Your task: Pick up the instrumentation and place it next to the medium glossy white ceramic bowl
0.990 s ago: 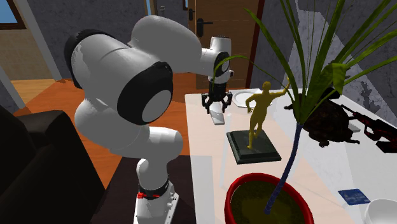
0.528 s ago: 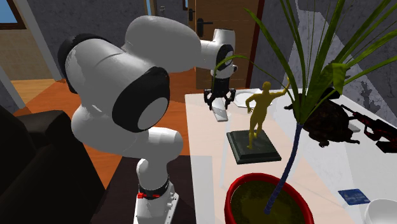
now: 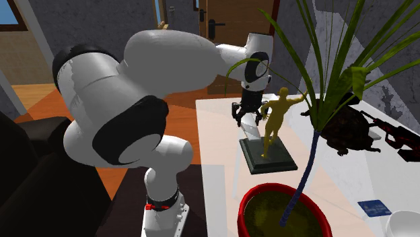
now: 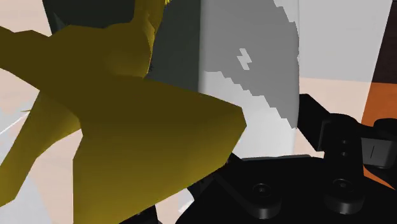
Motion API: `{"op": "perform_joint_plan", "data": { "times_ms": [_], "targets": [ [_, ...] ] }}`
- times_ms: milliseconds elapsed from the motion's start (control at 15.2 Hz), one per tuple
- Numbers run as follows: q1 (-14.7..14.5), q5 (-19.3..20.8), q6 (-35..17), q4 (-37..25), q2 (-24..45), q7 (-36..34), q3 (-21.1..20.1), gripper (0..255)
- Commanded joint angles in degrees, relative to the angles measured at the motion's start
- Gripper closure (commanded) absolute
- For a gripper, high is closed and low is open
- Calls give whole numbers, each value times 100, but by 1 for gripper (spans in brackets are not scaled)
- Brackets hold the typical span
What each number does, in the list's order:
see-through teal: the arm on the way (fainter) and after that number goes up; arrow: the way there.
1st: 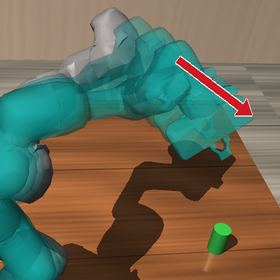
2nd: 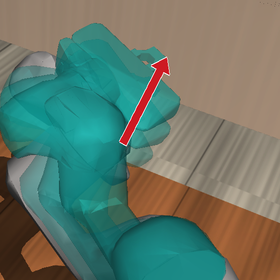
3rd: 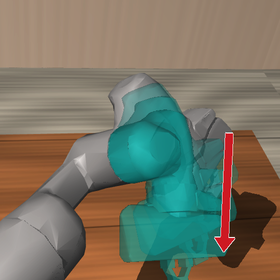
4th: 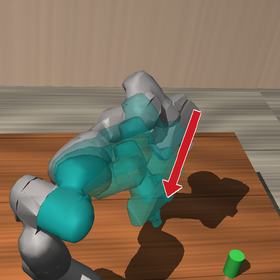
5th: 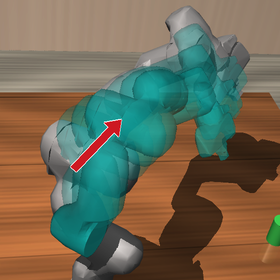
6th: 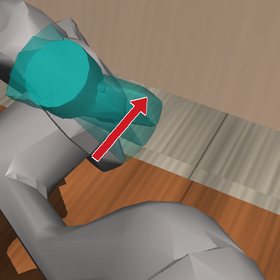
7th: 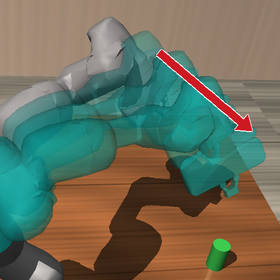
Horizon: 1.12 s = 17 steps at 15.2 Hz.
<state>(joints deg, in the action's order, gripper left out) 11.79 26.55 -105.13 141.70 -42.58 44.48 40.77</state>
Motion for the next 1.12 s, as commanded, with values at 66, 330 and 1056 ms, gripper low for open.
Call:
{"op": "perform_joint_plan", "data": {
  "times_ms": [66, 330, 1056],
  "targets": [
    [216, 227, 92, -59, -125, 390, 276, 255],
    [392, 481, 181, -314, -137, 952, 721, 255],
    [280, 921, 276, -1508, 216, 2521, 2236, 255]
  ]
}}
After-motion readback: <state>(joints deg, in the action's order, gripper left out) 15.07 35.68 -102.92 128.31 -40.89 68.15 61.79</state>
